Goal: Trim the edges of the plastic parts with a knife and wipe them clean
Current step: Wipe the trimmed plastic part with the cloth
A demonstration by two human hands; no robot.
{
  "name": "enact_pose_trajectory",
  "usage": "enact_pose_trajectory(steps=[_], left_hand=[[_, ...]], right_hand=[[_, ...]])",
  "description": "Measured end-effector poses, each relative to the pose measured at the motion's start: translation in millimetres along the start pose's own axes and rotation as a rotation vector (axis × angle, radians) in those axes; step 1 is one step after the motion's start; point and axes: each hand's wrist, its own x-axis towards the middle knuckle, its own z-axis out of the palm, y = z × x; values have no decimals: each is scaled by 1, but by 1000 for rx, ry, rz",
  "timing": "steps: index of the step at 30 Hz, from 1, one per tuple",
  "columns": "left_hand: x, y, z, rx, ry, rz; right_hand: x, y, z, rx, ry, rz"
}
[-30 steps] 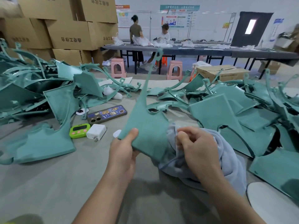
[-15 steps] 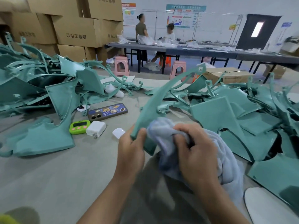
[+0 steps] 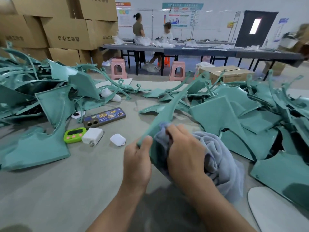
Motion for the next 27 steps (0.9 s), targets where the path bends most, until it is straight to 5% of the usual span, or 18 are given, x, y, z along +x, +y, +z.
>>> enact_pose_trajectory(steps=[4,8,13,15,17,19,23,25,27], left_hand=[[21,17,-21,-352,252,-124],[33,20,-42,-462,369,-152],[26,17,-34,-254,178,-178],[21,15,-29,-138,144,-128],[16,13,-26,-143,98,-108],[10,12,-23,-235,-79,-90],[8,14,-28,-185,-509,14],[12,13,-29,-56,-530,45],[15,14,-25,20,-379,-15]], right_hand=[[-6,12,-1,-273,-457,-54],[3,30,-10,-365,-310,236],[-6,15,-12,-32,219,54],[-11,-1,-7,112,123,-84],[-21,-16,5,242,-244,-115],[-30,-23,16,306,-444,-62],[-24,-7,13,484,-200,74],[-20,-1,9,646,-42,278],[-14,5,7,982,41,595]])
